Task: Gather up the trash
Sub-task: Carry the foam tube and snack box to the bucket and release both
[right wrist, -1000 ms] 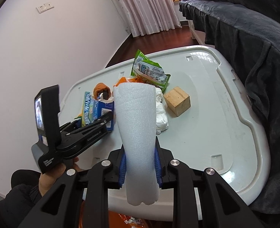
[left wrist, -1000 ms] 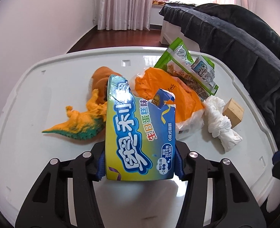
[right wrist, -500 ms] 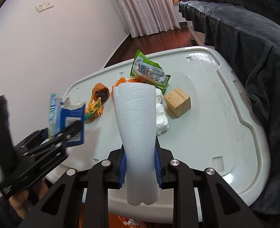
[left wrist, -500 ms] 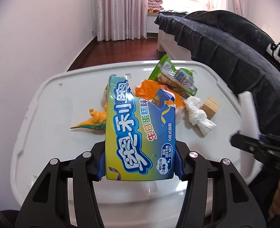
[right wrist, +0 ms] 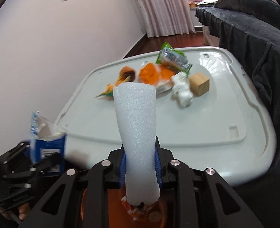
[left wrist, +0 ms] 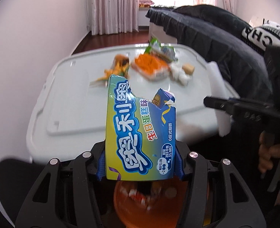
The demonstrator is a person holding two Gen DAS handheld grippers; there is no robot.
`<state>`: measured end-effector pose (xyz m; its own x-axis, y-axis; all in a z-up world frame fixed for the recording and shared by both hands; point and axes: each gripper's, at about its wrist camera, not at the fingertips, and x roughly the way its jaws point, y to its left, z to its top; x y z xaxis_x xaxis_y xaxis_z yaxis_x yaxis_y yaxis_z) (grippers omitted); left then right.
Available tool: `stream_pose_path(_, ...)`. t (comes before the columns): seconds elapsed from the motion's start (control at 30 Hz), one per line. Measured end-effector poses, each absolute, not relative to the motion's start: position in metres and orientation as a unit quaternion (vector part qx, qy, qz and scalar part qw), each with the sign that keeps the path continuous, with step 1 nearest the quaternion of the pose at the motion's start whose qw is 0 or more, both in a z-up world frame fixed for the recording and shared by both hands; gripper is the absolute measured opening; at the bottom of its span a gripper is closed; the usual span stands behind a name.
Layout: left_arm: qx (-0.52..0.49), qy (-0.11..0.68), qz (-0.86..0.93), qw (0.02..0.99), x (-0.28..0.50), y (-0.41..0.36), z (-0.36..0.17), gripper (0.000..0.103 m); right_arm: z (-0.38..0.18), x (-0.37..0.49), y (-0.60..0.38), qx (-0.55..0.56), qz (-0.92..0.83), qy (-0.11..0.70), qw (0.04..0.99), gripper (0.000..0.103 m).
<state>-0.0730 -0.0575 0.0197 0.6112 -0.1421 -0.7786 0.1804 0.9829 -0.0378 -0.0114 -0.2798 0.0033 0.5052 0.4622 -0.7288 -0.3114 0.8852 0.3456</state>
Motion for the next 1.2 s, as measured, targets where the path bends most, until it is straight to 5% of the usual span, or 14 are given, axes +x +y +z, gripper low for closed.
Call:
stream_pose_path(0.43,0.005,0.515,-0.073,0.854,-0.105,-0.041,-0.029,0.052,-0.018,-0.089,-0.252,0.053,0.239,0.503,0.829,0.026)
stream_pose_path(1.2,0.015,0.551,-0.075,0.831,-0.100,-0.046,-0.049,0.052,-0.040,-0.083,-0.240,0.039,0.239,0.550,0.799,0.026)
